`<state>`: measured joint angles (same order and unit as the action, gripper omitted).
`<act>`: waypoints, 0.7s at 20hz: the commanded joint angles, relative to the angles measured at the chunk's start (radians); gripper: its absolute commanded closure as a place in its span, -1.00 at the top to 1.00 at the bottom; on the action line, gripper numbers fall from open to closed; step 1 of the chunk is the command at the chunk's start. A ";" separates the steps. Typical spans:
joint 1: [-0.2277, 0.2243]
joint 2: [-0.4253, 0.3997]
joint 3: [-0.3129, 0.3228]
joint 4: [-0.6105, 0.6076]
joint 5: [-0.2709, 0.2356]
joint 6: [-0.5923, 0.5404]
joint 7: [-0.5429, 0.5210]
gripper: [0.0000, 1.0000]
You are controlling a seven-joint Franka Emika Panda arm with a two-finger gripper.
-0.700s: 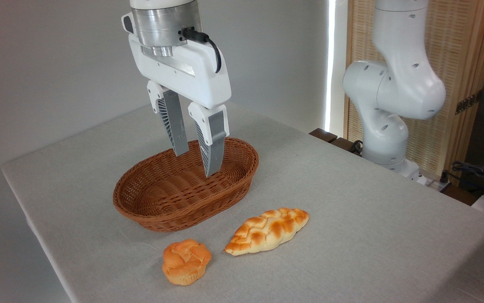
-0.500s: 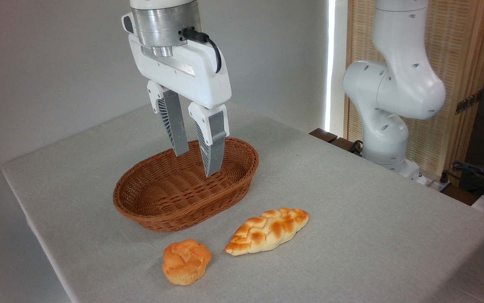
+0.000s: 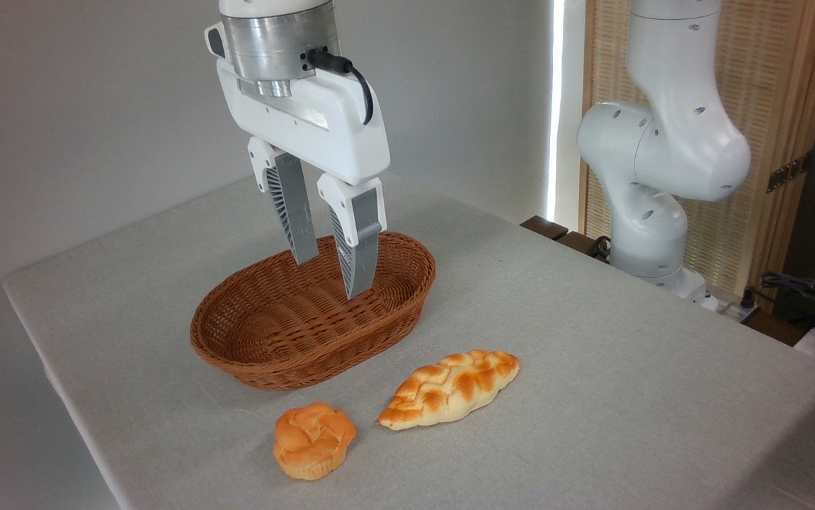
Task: Put bread into the basket
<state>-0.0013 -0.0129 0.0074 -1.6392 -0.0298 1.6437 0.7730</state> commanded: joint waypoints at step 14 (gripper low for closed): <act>0.004 0.073 -0.003 -0.179 0.018 0.410 0.046 1.00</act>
<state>0.0040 0.0436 0.0069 -1.7718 -0.0249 1.9848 0.7837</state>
